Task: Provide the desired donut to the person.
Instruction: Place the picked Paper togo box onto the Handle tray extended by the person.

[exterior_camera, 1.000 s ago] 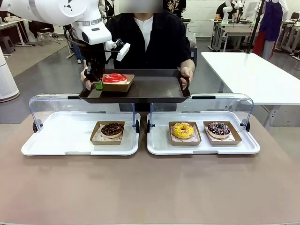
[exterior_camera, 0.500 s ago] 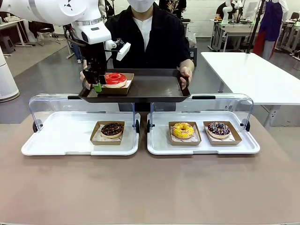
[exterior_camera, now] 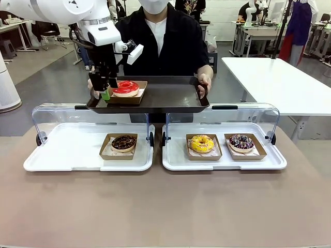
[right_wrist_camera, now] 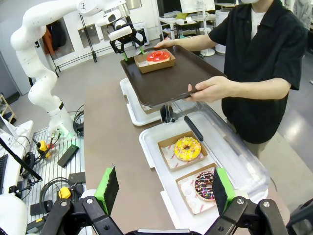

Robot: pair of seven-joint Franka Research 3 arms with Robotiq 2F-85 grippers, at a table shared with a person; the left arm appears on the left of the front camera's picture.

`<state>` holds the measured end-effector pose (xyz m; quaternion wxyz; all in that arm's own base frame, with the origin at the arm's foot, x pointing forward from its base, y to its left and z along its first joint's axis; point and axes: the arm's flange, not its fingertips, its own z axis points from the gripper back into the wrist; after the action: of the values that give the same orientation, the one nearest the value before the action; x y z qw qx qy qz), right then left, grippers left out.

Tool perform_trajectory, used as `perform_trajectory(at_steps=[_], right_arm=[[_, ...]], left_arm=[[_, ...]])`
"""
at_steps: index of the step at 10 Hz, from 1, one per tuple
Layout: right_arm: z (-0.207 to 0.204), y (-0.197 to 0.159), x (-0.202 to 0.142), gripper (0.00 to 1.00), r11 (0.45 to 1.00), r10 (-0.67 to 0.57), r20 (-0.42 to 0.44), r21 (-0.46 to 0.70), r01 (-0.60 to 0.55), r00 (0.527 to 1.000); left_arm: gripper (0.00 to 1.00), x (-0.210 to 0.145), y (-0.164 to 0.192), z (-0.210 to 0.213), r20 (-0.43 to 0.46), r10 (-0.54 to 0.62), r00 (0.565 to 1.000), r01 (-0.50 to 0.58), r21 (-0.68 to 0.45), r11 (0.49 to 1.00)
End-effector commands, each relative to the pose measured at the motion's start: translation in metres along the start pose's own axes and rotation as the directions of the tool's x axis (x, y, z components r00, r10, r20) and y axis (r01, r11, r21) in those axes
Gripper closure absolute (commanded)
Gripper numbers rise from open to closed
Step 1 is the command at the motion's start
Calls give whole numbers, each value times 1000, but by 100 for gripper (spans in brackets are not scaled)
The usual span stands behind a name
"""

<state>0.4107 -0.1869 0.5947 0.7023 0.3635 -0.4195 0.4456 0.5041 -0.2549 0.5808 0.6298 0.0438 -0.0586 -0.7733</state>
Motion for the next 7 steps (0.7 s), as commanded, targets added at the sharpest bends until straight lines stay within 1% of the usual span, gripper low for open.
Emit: perform_trajectory(at_steps=[1,3,5,7], right_arm=[[-1,1,0,0,1000,4,9,0,-4,1000],[-1,1,0,0,1000,4,9,0,-4,1000],[-1,1,0,0,1000,4,9,0,-4,1000],[-1,1,0,0,1000,4,9,0,-4,1000]], left_arm=[[0,-8,-16,16,27,-26,999,27,-44,999],[0,-17,-47,33,41,-65,997,67,-37,997],[0,-21,-80,42,53,-116,992,120,-65,991],[0,-32,-109,42,75,-112,991,117,-64,991]])
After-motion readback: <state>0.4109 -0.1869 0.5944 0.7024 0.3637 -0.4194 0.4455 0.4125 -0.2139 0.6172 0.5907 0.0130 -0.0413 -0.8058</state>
